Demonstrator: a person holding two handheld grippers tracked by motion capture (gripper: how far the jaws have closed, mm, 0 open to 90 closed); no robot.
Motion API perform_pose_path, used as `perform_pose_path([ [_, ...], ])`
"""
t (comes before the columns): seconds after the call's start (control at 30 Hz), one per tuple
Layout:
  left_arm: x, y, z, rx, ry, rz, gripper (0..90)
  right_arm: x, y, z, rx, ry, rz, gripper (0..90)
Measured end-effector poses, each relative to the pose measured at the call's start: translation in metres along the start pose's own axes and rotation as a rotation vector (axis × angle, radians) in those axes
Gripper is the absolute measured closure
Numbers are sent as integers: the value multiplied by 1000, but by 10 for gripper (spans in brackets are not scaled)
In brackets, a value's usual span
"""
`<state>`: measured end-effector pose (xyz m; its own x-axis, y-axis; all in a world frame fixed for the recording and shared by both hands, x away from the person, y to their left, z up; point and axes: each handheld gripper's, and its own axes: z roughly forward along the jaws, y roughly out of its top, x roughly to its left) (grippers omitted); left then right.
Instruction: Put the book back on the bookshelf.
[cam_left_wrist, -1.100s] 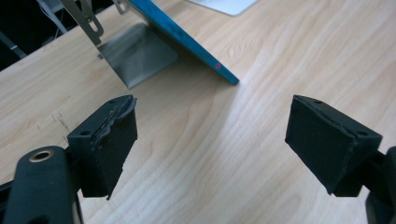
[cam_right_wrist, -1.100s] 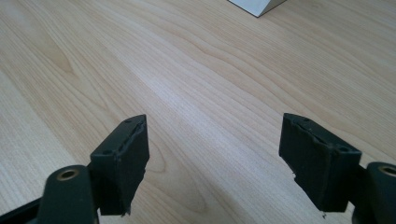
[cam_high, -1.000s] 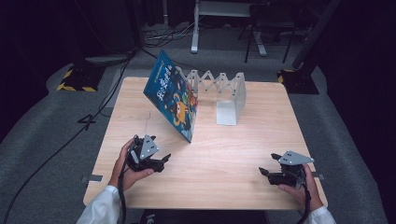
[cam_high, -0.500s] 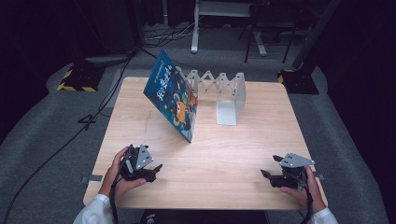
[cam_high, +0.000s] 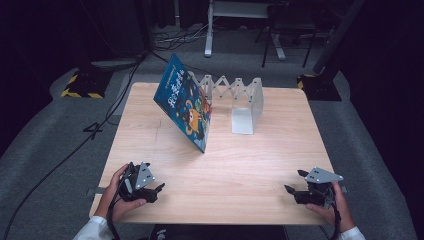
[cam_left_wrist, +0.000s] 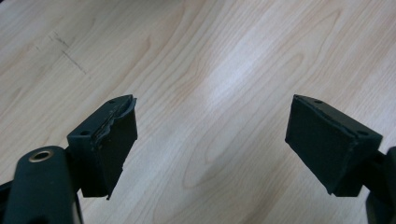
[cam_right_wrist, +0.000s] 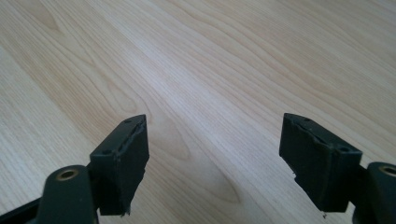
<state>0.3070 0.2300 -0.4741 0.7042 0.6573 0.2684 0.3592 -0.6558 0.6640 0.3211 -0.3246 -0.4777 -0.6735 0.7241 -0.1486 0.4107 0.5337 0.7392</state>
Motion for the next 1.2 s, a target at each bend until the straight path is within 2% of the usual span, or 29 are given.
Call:
perform_pose_path([
  [0.23,3,-17,-3,9,-12,-36,170,-8,-13,-5,-1,-11,35,247],
  [0.47,11,-33,-6,-5,-9,-117,170,-16,-28,-11,-8,-35,89,244],
  [0.53,13,-36,-7,-9,-10,-125,170,-17,-31,-12,-6,-41,98,244],
  [0.7,19,-47,-10,-14,-10,-174,170,-24,-41,-18,-11,-52,138,244],
  [0.77,22,-53,-11,-10,6,-199,171,-27,-45,-20,-17,-49,165,243],
  [0.8,22,-53,-11,-10,6,-199,171,-27,-45,-20,-17,-49,165,243],
  [0.87,27,-60,-11,-4,-12,-236,171,-29,-48,-20,-16,-53,180,243],
  [0.93,29,-65,-10,11,-11,-261,171,-31,-51,-19,-14,-54,204,244],
  [0.97,31,-68,-9,7,-12,-296,174,-32,-52,-19,-13,-55,207,245],
  [1.03,33,-71,-11,3,-9,-336,184,-33,-55,-17,-5,-54,218,247],
  [1.13,37,-74,-11,15,-48,-366,205,-34,-55,-15,19,-64,222,236],
  [1.2,38,-74,-12,18,-52,-368,202,-35,-56,-14,16,-56,232,228],
])
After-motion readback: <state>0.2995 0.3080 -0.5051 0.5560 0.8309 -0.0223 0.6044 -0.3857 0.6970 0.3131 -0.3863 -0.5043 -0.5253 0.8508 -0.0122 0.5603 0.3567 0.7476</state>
